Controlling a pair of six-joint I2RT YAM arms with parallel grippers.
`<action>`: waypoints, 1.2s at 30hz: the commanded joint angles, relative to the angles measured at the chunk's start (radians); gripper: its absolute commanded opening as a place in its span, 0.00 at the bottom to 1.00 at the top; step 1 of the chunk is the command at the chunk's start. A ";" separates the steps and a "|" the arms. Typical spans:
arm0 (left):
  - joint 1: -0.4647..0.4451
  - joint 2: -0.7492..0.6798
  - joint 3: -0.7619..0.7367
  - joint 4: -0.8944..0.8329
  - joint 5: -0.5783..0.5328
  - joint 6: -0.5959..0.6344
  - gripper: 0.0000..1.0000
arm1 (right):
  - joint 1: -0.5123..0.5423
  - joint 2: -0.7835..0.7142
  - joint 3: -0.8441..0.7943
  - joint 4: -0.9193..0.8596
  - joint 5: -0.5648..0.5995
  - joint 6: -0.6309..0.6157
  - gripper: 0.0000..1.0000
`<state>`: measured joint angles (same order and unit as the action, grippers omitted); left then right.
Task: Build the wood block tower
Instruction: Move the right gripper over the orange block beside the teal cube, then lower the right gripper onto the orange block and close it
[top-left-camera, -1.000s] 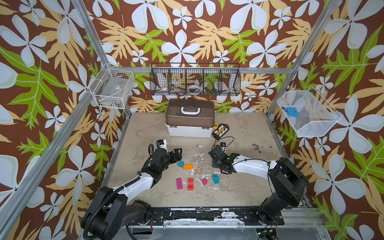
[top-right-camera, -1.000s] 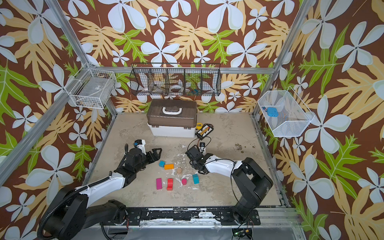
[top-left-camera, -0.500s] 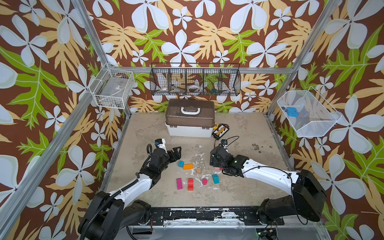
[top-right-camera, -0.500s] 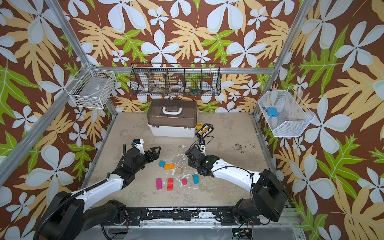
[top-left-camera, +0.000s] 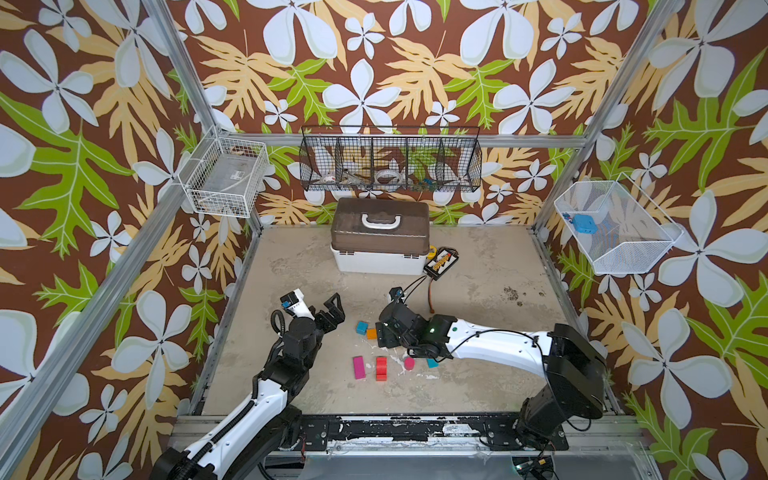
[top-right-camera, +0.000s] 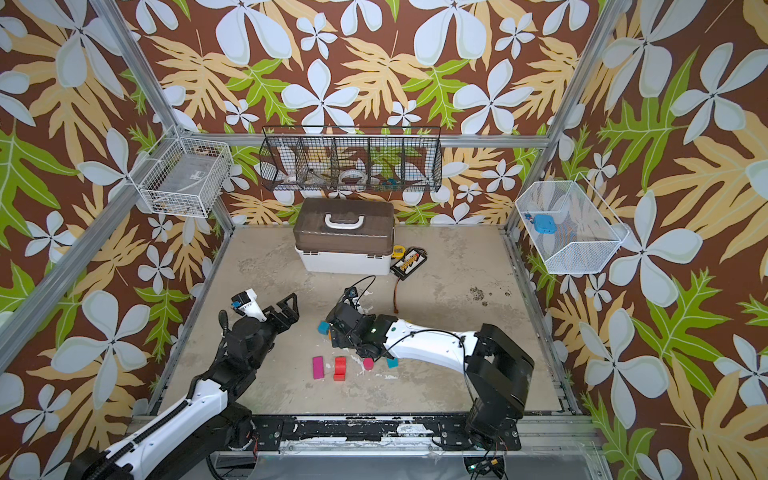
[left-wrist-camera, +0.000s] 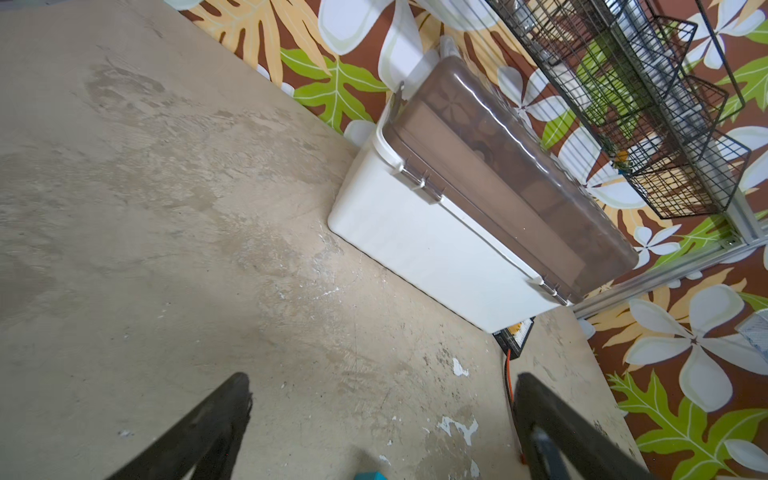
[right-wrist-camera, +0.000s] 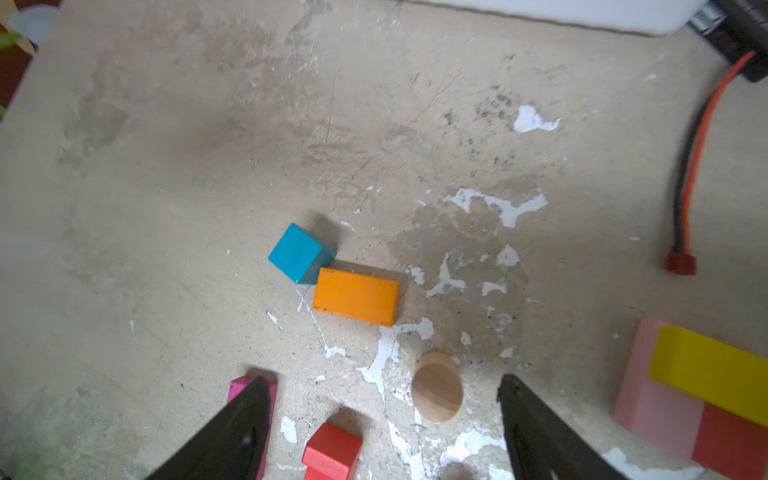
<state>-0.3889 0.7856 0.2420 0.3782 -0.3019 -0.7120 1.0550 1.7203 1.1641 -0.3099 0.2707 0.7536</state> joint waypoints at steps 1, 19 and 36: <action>0.001 0.003 -0.001 0.022 -0.058 -0.009 1.00 | 0.000 0.080 0.066 -0.020 -0.010 -0.032 0.86; 0.001 0.157 0.075 0.003 0.024 0.002 0.99 | 0.000 0.360 0.275 -0.104 0.021 -0.044 0.82; 0.001 0.141 0.065 0.005 0.022 0.000 0.98 | -0.001 0.375 0.242 -0.100 0.059 -0.028 0.61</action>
<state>-0.3889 0.9241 0.3092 0.3721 -0.2798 -0.7082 1.0538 2.0949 1.4082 -0.3588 0.3180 0.7223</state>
